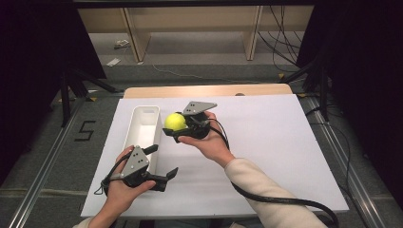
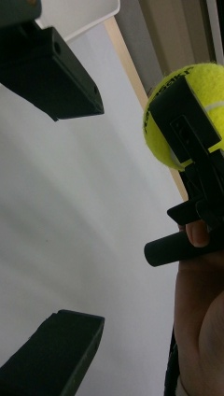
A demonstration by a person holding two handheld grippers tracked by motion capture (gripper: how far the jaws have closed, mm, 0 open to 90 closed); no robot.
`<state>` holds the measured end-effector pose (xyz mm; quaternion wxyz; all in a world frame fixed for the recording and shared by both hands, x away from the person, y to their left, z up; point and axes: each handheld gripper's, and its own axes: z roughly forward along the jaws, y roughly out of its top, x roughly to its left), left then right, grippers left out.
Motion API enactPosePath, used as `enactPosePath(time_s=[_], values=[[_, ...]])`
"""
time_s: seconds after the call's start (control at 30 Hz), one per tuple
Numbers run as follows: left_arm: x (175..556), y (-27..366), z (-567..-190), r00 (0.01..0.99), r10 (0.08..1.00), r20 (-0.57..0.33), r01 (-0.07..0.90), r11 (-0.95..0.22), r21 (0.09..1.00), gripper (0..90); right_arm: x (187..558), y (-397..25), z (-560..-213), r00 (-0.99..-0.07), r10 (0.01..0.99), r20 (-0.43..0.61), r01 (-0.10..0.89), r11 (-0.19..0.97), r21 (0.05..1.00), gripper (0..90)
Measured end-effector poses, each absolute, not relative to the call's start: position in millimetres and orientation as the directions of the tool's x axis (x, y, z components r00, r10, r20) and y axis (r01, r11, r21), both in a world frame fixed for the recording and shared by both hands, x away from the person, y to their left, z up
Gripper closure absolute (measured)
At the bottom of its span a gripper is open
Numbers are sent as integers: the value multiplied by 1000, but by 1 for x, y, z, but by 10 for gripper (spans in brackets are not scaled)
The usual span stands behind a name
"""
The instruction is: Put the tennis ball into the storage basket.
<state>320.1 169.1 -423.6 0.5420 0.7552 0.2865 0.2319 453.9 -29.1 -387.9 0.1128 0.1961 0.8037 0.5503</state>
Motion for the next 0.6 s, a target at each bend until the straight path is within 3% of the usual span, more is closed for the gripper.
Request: enactPosePath(time_s=[0.6], values=[[319,169,-423,734,678,28,189,-243,951,10,458,-21,-386,-899,437,33,186,311,932,266]])
